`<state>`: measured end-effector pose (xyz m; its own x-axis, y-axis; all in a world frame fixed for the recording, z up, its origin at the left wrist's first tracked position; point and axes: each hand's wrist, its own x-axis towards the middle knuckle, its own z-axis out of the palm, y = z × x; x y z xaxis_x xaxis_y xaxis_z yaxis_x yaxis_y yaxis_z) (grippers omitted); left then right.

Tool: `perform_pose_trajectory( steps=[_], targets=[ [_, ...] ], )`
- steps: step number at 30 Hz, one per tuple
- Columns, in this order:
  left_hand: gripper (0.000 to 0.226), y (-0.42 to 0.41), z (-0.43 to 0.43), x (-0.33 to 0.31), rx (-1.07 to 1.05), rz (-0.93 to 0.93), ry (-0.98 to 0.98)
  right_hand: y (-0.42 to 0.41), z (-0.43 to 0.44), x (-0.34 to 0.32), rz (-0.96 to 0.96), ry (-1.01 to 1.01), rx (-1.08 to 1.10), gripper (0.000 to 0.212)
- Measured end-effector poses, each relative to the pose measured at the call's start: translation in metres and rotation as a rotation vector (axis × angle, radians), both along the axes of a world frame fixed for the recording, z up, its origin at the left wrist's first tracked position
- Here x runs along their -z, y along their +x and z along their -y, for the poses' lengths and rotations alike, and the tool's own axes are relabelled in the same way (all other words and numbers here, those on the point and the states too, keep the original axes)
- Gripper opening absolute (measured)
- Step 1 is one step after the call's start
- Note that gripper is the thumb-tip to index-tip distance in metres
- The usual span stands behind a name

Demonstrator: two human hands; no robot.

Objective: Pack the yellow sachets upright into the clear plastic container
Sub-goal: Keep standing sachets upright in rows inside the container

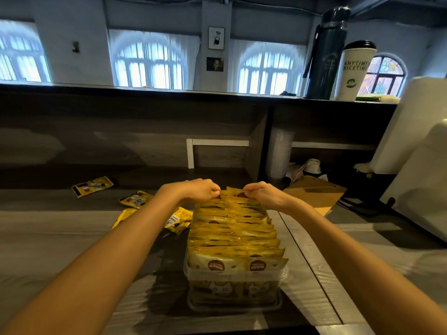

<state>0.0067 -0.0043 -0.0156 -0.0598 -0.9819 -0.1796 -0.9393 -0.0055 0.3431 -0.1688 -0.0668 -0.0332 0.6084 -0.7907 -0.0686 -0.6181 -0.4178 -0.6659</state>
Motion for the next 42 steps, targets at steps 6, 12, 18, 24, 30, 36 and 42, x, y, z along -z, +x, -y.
perform_pose_trajectory(
  steps=[6,12,18,24,30,36,42],
  targets=[
    [0.026,0.006,-0.002,-0.006,0.049,-0.05,-0.006,-0.007,-0.003,-0.007,-0.019,0.009,-0.052,0.035],
    [0.024,0.005,-0.002,-0.001,0.014,0.056,-0.152,-0.01,-0.003,-0.01,0.004,-0.175,-0.109,0.029],
    [0.022,-0.002,-0.003,-0.003,0.053,0.135,-0.039,-0.006,-0.007,-0.008,-0.043,-0.276,-0.064,0.029],
    [0.038,0.001,-0.013,-0.002,-0.039,-0.095,-0.048,0.001,-0.013,-0.012,-0.108,-0.094,-0.001,0.036],
    [0.039,0.01,-0.03,-0.008,-0.148,-0.203,-0.274,0.013,-0.028,-0.018,0.0,-0.265,0.147,0.034],
    [0.035,0.026,-0.056,-0.019,-0.356,-0.208,-0.505,0.063,-0.085,-0.042,0.168,-0.45,0.171,0.031],
    [0.029,0.08,-0.093,0.006,-0.682,-0.143,-0.617,0.14,-0.145,-0.033,0.271,-0.199,0.139,0.042]
  ],
)
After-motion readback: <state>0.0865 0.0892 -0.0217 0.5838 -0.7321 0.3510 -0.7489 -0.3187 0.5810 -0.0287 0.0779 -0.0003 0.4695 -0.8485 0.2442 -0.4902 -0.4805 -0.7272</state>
